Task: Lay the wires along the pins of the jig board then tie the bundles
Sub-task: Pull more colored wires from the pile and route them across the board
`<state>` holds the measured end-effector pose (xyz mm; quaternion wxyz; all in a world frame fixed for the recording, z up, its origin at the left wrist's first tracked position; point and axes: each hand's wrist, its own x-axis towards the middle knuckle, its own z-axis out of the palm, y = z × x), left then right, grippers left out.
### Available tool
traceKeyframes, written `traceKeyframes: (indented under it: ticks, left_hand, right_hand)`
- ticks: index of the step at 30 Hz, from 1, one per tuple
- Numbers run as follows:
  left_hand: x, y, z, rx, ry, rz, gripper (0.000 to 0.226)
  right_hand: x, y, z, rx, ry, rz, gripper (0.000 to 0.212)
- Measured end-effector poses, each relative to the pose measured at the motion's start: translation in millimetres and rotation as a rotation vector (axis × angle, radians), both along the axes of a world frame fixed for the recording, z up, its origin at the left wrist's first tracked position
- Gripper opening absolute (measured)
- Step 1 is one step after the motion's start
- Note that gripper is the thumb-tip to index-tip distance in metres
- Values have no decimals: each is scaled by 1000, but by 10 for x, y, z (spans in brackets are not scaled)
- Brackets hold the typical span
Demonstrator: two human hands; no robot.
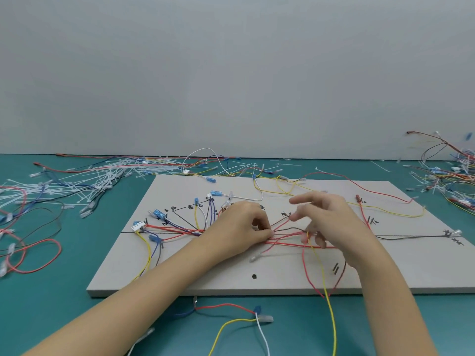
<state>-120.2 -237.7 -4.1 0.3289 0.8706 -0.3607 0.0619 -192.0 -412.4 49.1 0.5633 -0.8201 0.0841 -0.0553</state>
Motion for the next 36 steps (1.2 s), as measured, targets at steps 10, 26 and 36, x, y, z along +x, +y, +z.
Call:
traceKeyframes:
  ticks: [10, 26, 36]
  left_hand:
    - [103, -180, -5, -61, 96, 65, 8]
    - [177, -314, 39, -345, 438, 195, 26]
    - [161, -335, -31, -348, 464, 204, 23]
  right_hand:
    - [-22, -3, 92, 403, -89, -64, 36]
    - [21, -69, 33, -20, -63, -267, 26]
    - [-31, -277, 114, 923, -358, -290, 17]
